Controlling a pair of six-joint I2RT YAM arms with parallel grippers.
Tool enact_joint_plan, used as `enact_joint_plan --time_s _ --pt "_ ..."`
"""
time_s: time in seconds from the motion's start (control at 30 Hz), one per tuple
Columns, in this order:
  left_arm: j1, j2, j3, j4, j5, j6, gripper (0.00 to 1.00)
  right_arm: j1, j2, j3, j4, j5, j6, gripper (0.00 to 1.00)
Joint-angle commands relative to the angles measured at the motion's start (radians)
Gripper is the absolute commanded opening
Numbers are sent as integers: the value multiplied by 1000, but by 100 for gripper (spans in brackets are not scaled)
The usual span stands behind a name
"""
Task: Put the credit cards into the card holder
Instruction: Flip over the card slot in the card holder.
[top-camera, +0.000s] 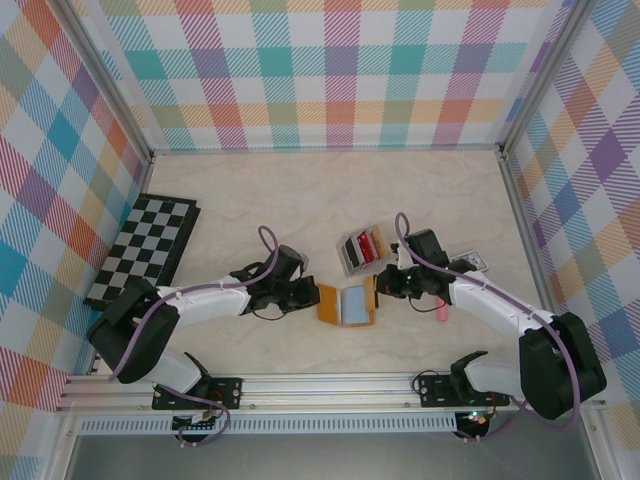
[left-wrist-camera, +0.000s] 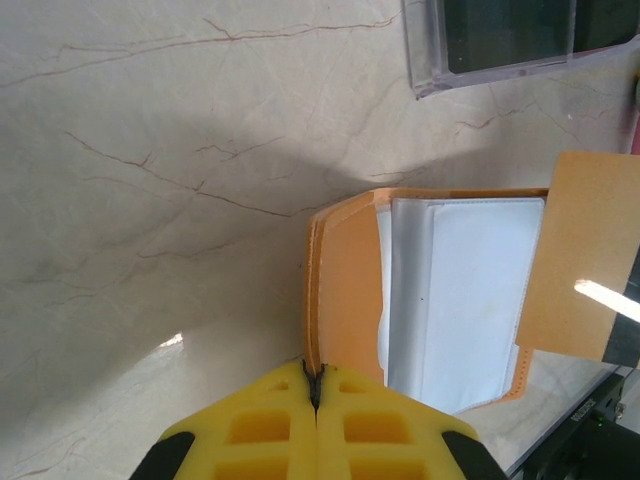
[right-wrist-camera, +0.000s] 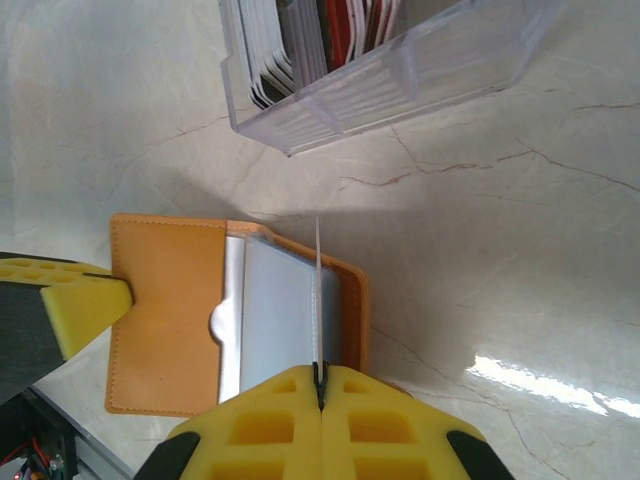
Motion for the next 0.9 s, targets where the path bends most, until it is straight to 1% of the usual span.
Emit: enact_joint_plan --time_s 0.0,0.23,0.6,0.73,0.87 --pt "-9 17 7 3 3 3 1 7 4 -2 36 -45 7 2" --pt "-12 36 11 15 14 0 1 9 19 2 65 -83 30 2" --pt "-17 41 15 22 16 -2 1 19 44 14 74 -93 41 3" --pt "-16 43 12 33 16 -12 0 47 32 32 69 -91 49 3" --pt "-18 53 -7 93 29 -47 0 85 60 59 69 -98 45 3"
